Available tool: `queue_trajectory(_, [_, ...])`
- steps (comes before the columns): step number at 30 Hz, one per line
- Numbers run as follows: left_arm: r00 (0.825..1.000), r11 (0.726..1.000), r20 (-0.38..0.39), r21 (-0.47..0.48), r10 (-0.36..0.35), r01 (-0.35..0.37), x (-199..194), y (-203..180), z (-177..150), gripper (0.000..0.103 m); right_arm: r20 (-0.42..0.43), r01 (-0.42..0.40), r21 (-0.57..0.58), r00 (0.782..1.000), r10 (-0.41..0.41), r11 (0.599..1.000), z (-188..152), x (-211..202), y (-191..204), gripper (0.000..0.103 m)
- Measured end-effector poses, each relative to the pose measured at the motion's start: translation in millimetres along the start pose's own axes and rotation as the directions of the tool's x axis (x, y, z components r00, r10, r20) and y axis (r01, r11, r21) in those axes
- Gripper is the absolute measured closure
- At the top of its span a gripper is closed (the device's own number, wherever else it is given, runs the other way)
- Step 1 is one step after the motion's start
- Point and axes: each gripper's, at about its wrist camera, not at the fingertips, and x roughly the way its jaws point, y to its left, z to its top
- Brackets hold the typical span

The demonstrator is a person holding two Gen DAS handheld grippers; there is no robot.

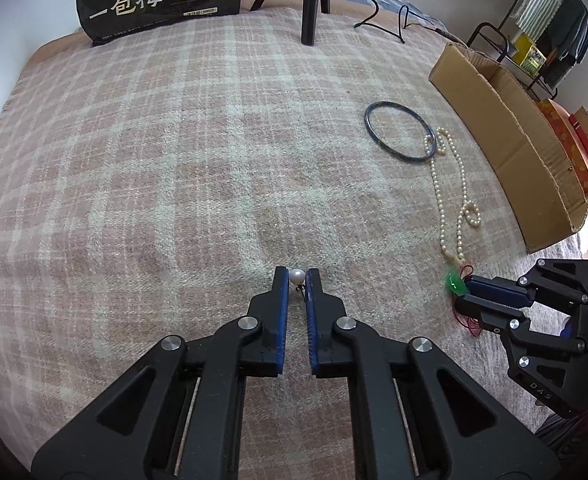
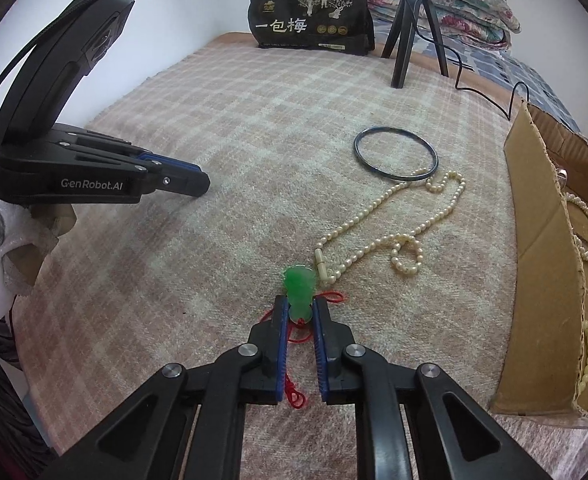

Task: Organize jewelry
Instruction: 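Lift jade pendant in right tool and earring in left tool toward box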

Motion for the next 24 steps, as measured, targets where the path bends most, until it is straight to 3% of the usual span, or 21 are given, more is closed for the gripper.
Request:
queue_trajectory(8, [1.0,1.0,0.025,-0.014,-0.012,0.013,-13,3,2,0.097,0.019,-0.005,0.014,1.0,0.005,1.0,1,-8,1,0.094])
queue_trajectory(24, [0.994,0.999,0.103,-0.016,-0.036,0.038,-51,-1,2,0.097,0.139,0.03,0.003,0.99,-0.03,1.0,11,-62,10,0.094])
